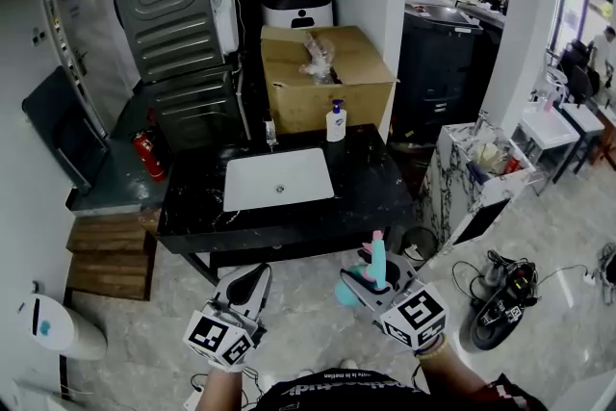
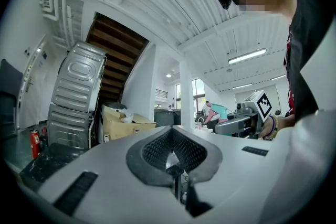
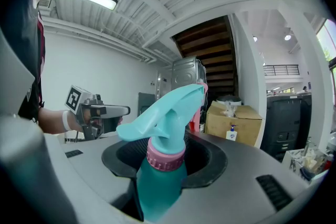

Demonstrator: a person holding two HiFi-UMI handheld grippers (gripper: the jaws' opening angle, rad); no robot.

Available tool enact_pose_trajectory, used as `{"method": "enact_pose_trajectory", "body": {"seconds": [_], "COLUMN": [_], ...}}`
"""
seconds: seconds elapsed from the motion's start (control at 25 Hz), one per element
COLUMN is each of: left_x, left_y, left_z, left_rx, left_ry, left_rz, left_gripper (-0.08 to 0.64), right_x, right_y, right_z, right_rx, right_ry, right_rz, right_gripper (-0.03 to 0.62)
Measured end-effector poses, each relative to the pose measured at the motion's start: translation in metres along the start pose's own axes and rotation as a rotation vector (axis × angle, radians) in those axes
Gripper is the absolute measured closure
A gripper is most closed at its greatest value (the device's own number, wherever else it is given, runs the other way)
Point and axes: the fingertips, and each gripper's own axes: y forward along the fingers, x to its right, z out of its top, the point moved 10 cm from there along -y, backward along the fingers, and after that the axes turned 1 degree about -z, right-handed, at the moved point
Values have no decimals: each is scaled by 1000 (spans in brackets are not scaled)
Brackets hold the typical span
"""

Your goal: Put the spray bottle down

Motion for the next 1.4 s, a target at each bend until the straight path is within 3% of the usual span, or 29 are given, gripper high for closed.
{"method": "enact_pose_trajectory", "body": {"seconds": [0.68, 1.08, 1.4], "left_x": [14, 40, 17], "left_y": [33, 70, 96], "left_z": [-2, -10, -27], "left_rx": [10, -5, -48], "left_ry": [-13, 17, 1], "left_rz": [-1, 7, 20], "left_gripper": [545, 545, 545], "right_x": [30, 70, 100], "right_y": [-12, -35, -7], "right_z": [-5, -31, -53], "right_rx": [7, 10, -18], "right_ry": [-6, 17, 65], "right_rz": [4, 5, -2], "right_gripper": [376, 374, 374]}}
